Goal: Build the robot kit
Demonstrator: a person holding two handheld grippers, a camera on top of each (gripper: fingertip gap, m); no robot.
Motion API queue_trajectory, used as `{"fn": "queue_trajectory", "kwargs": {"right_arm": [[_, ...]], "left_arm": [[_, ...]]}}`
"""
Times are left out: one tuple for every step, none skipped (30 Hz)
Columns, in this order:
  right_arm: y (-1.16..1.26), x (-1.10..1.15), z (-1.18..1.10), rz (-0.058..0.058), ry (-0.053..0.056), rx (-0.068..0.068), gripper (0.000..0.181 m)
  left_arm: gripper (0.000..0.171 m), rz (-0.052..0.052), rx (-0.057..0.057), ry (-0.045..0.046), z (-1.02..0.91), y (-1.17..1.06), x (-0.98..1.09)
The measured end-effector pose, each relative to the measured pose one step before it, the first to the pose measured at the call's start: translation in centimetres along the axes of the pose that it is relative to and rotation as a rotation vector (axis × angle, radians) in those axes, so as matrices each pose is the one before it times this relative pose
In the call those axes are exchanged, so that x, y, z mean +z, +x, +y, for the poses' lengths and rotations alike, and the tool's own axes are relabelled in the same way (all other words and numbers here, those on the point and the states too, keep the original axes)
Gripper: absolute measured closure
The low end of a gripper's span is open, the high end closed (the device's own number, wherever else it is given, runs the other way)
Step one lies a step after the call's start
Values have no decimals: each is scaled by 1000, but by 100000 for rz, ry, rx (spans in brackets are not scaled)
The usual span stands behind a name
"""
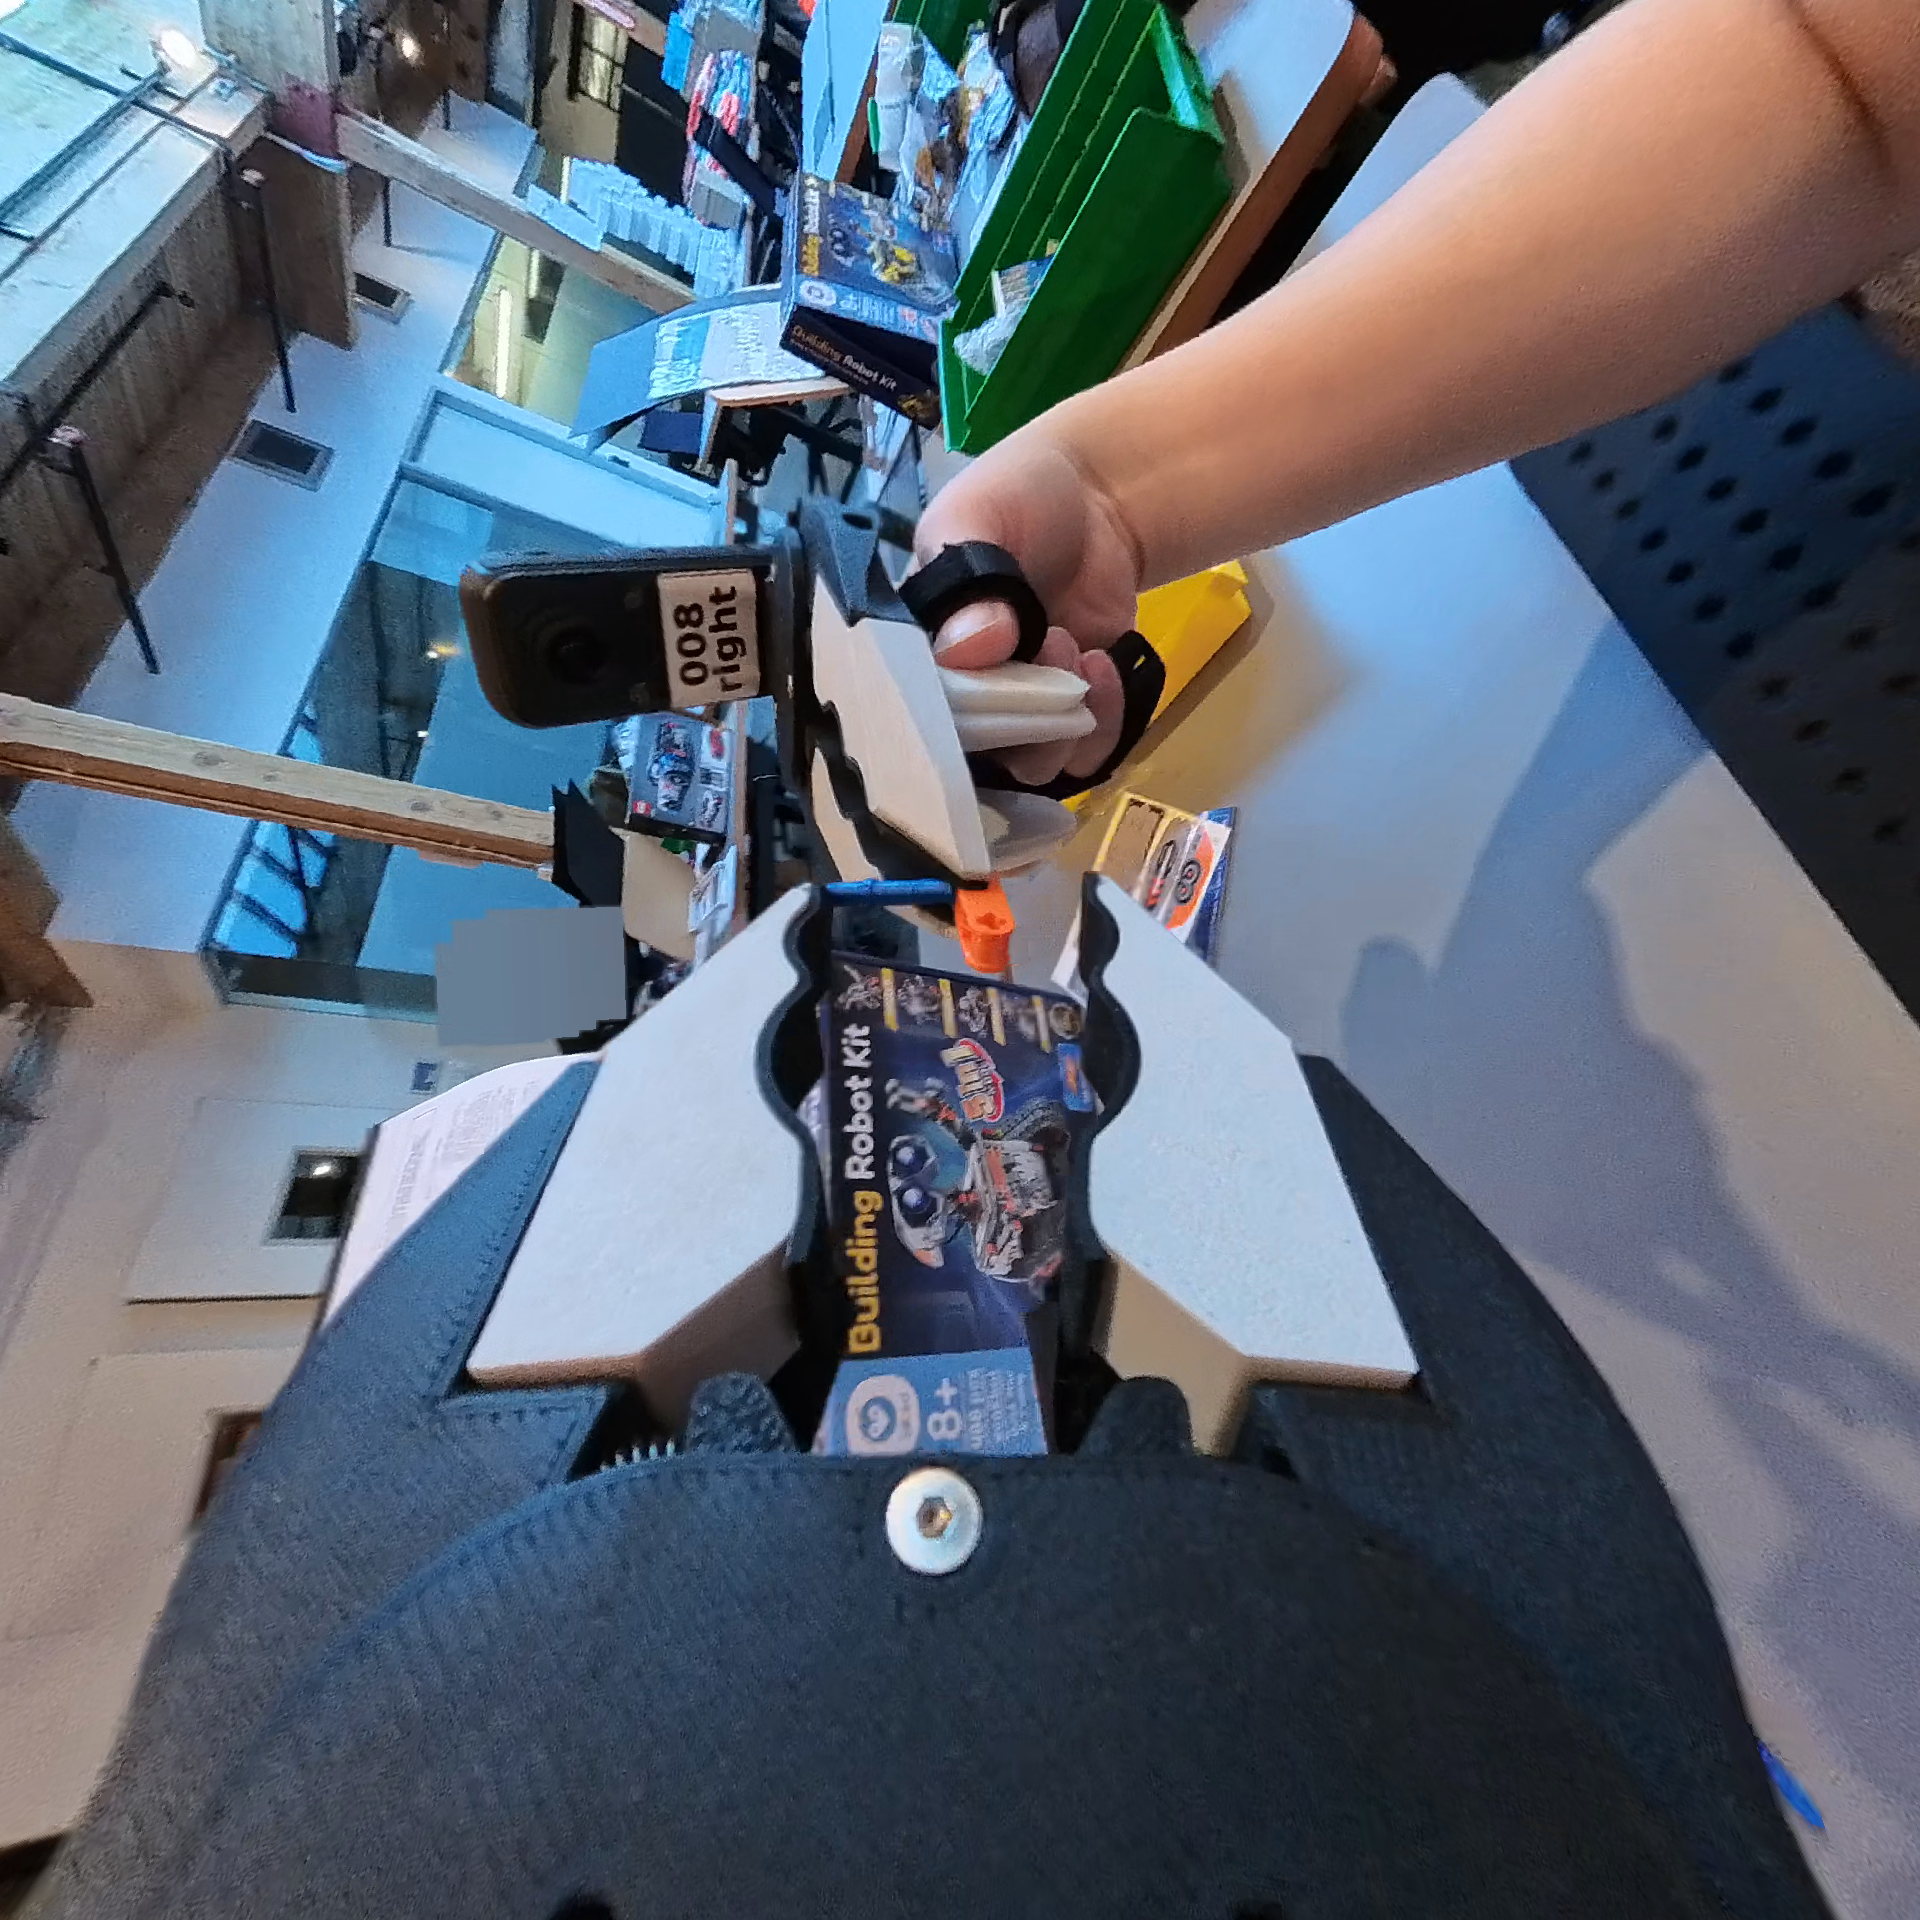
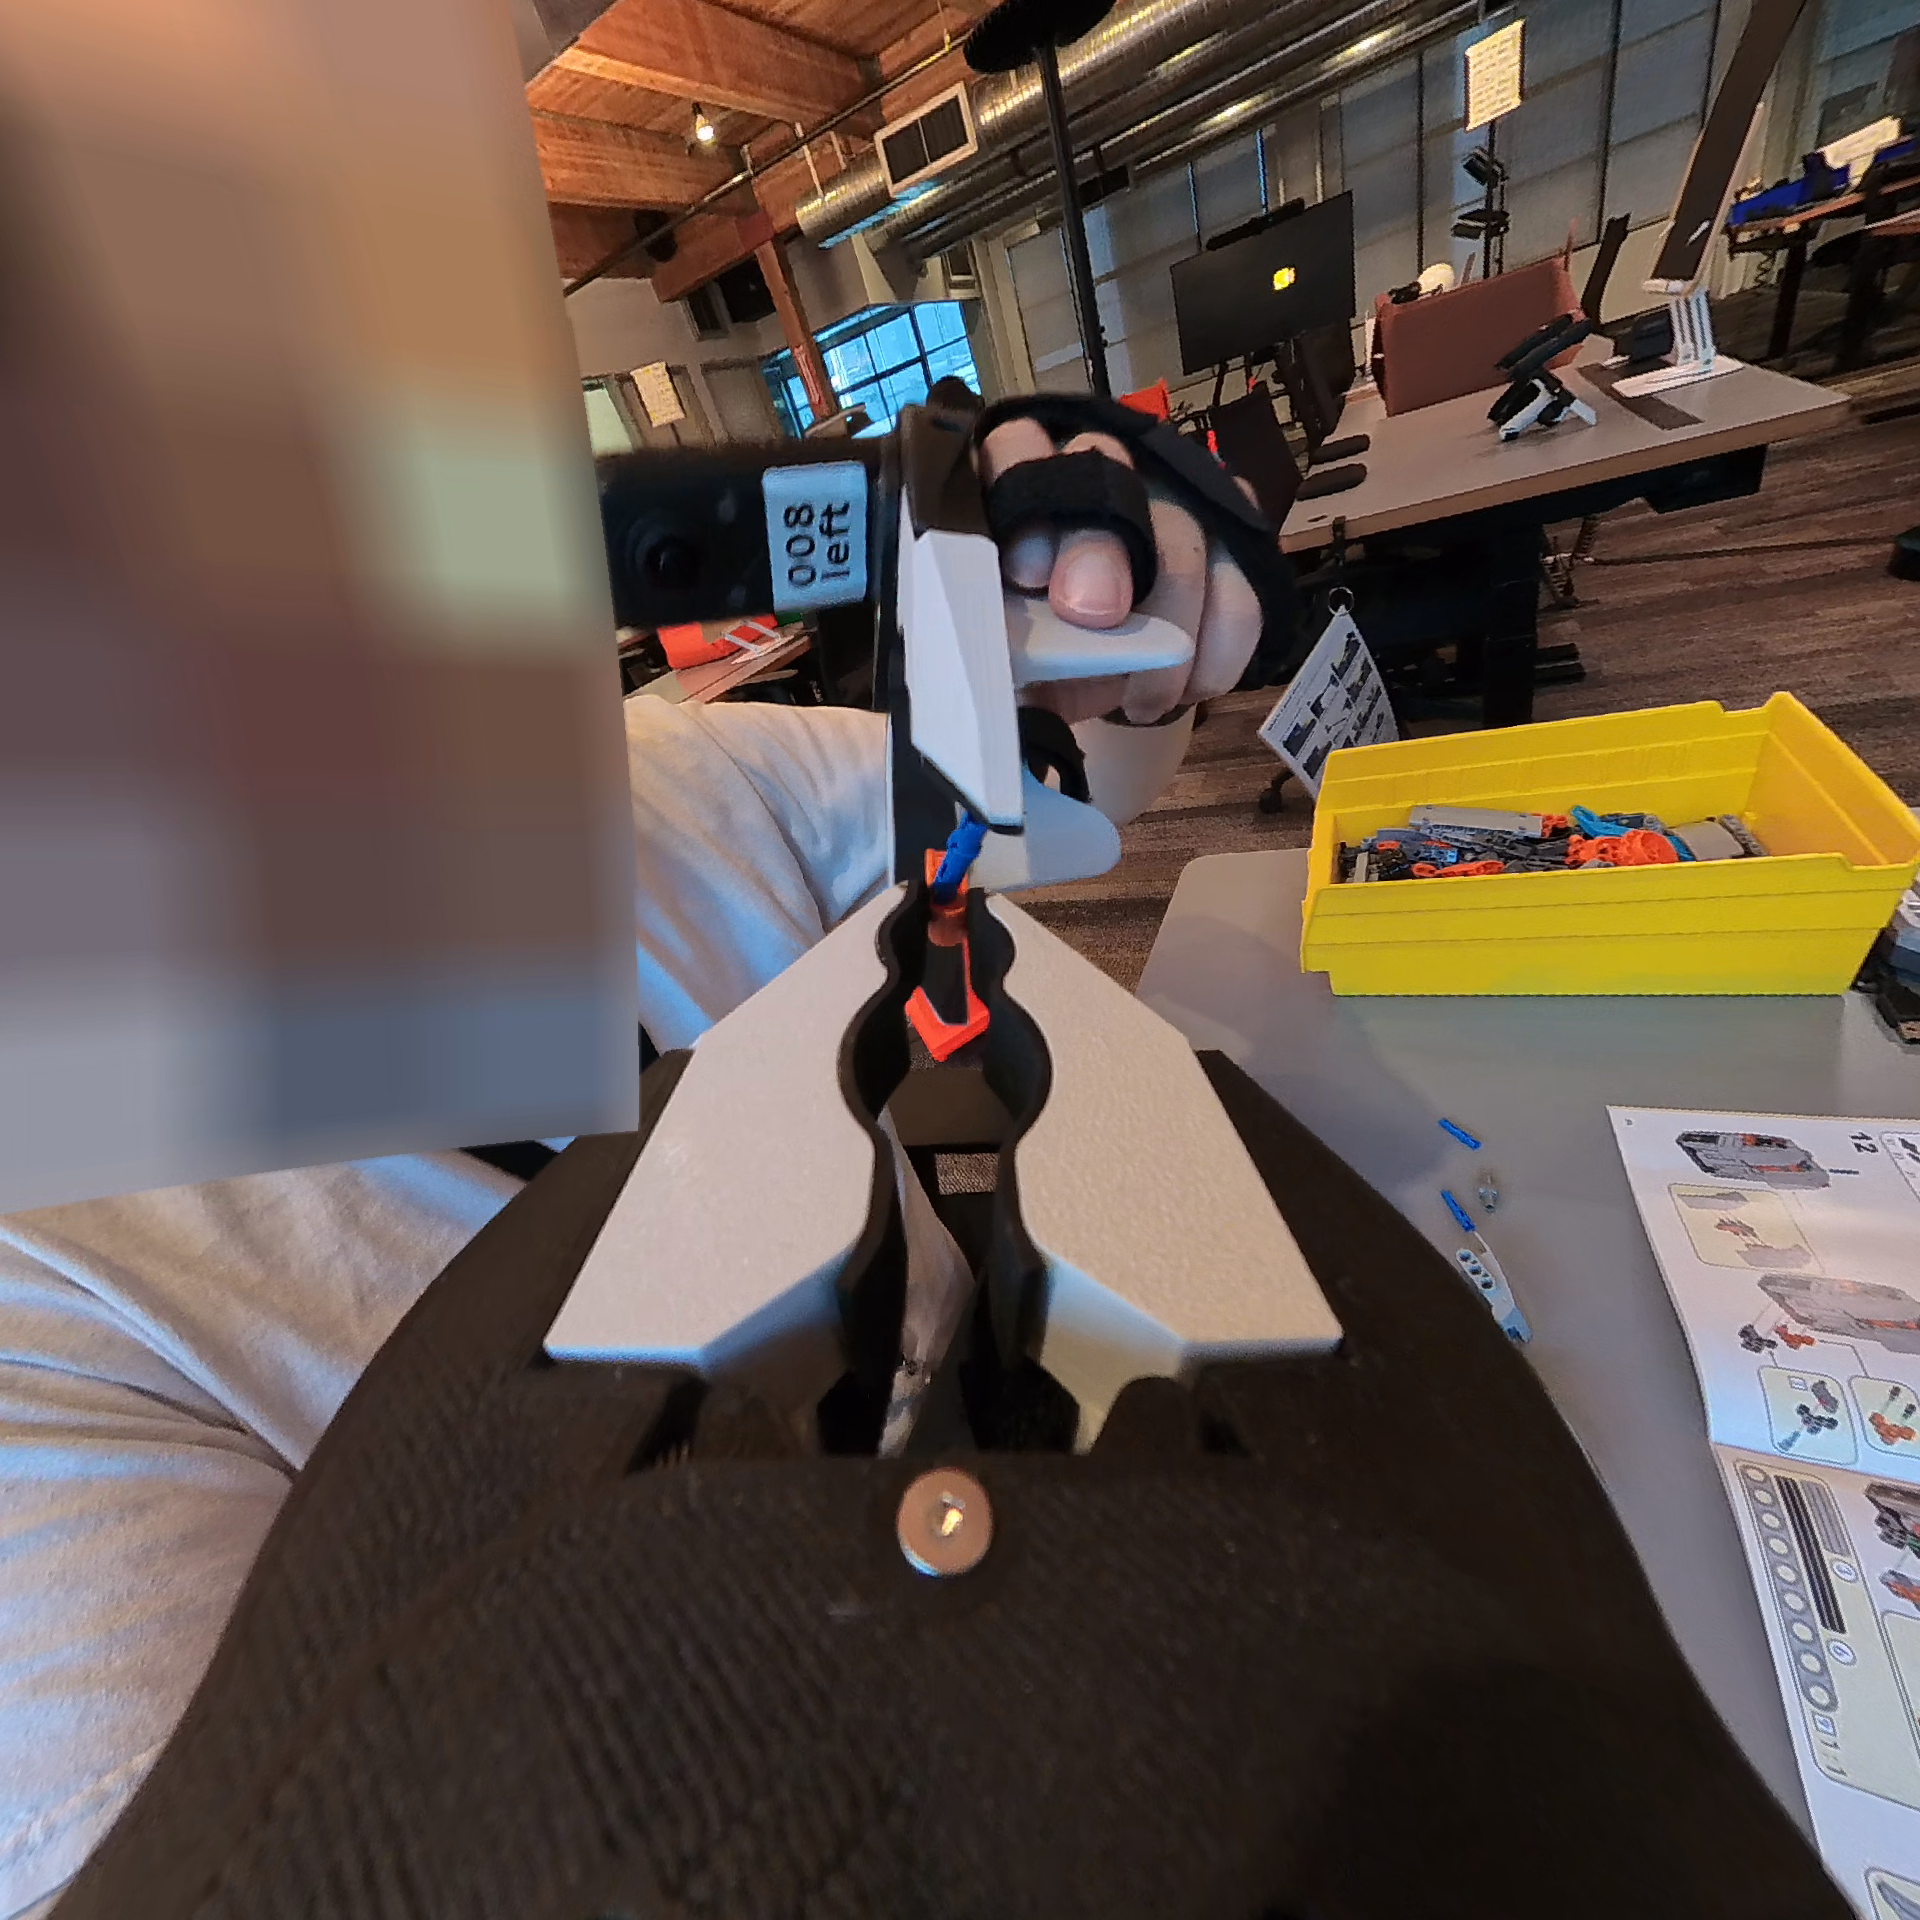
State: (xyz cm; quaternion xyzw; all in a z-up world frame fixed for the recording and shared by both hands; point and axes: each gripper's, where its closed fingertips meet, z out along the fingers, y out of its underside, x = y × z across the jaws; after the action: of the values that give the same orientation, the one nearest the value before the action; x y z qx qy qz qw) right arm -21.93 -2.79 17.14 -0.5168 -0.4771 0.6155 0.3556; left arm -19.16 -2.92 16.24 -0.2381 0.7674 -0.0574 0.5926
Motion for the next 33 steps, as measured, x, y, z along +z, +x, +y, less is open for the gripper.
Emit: {"fn": "queue_trajectory", "kwargs": {"right_arm": [[60,6,-34,246,322,89,176],[53,3,-48,209,422,91,176],[36,-1,-18,69,114,196,176],[4,13,11,6,56,73,176],[15,7,-12,83,134,134,176],[56,-3,4,248,-52,292,176],[51,-8,10,295,-48,173,176],[51,2,13,172,-24,125,176],[34,-6,-1,129,7,216,176],[40,-3,-7,177,49,231,176],[36,-10,5,165,-81,82,176],[23,-11,14,115,-123,37,175],[22,-2,31,150,-161,56,175],[-22,2,22,-86,-139,31,176],[6,6,16,28,-52,41,175],[36,-15,22,191,-42,64,175],[-1,-11,-1,-75,36,153,176],[-16,3,17,-210,-33,194,176],[18,8,76,121,-332,69,175],[21,2,11,-24,-17,175,175],[-48,-15,-16,-521,212,390,176],[-50,14,31,-491,-6,245,176],[-9,18,6,-199,38,149,176],[-35,-4,-1,-265,123,166,176],[-63,-2,-19,-582,246,370,176],[-43,-1,-1,-458,114,366,176],[-5,0,12,-109,70,261,176],[-16,9,-20,-287,152,434,176],[-72,22,-19,-672,246,730,176],[-62,28,-13,-568,19,572,176],[-62,38,-2,-309,-85,38,176],[-61,40,2,-99,-211,-221,176],[-103,36,-66,-271,110,-352,176]], "left_arm": [[126,-1930,2196,-1228,203,-46,123],[126,-1887,1866,-1159,183,-36,127],[126,-1380,1054,-1062,165,-10,112],[128,-1000,254,-782,133,-8,84],[129,-1224,-278,70,18,-93,33],[131,-1633,-583,1005,-111,-192,-39],[134,-1309,-739,1493,-171,-176,-92],[134,-455,-894,1044,-104,-81,-80],[135,-25,-1095,282,-10,-55,-46],[136,67,-1155,328,-14,-29,-41],[135,50,-993,638,-50,-32,-37],[136,-233,-676,661,-51,-48,-52],[137,-369,-372,572,-47,-76,-49],[140,-277,-70,319,-24,-51,-46],[140,-47,248,57,18,0,-8],[140,-179,416,-35,43,6,2],[141,-358,658,165,-11,-9,-10],[141,-267,925,158,-9,16,-8],[141,-7,1086,-224,29,44,-18],[141,-222,1064,-152,14,6,-15],[141,-378,792,236,-49,-9,-22],[141,-102,328,274,-45,5,-21],[141,65,-44,115,-17,18,-23],[141,-25,-168,210,-22,2,-25],[141,-182,39,432,-51,-20,-39],[141,-210,407,271,-37,-14,-50],[141,-238,681,-161,6,3,-31],[141,-448,885,-190,-15,-20,-38],[141,-621,1104,36,-73,-26,-48],[141,-446,1234,-40,-81,-19,-38],[141,-118,1116,-242,-66,4,-47],[141,70,769,-273,-69,-20,-36],[141,-95,500,-6,-98,-54,-48]]}}
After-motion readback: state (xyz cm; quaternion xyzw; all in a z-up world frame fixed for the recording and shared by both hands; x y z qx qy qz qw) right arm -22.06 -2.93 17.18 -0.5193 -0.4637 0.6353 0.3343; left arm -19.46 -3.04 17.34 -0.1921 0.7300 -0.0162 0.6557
